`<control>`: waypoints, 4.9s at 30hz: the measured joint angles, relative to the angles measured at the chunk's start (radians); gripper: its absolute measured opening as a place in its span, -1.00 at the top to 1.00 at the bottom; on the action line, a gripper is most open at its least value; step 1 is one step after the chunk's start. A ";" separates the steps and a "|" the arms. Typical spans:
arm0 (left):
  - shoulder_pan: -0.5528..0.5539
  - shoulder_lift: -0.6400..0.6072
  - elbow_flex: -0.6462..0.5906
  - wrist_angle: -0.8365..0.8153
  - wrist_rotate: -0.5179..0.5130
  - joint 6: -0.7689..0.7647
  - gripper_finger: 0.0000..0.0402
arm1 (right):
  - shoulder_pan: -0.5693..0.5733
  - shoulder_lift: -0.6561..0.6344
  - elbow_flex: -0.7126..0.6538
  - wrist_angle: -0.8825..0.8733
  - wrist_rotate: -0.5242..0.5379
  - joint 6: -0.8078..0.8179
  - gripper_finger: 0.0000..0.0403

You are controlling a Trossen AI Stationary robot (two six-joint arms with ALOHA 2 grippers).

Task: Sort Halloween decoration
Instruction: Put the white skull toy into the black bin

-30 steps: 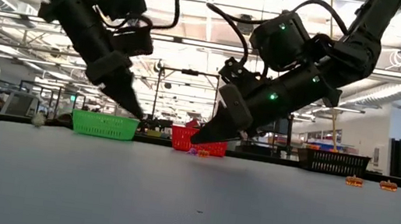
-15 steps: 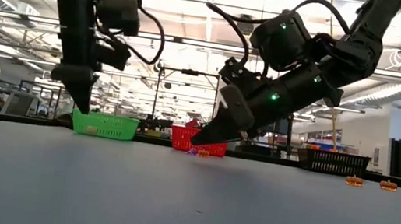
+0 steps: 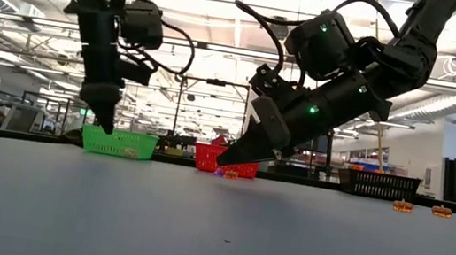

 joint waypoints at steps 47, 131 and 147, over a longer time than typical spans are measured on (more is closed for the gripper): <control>0.156 0.279 0.002 0.414 0.132 -0.490 -0.25 | 0.003 -0.001 0.000 -0.021 -0.001 0.000 0.86; -0.392 0.274 0.000 1.002 0.839 -0.403 0.54 | 0.240 -0.111 0.022 0.098 0.132 -0.621 0.14; -0.395 0.274 0.014 1.029 0.914 -0.442 0.54 | 0.241 -0.111 0.138 -0.075 0.130 -0.648 0.60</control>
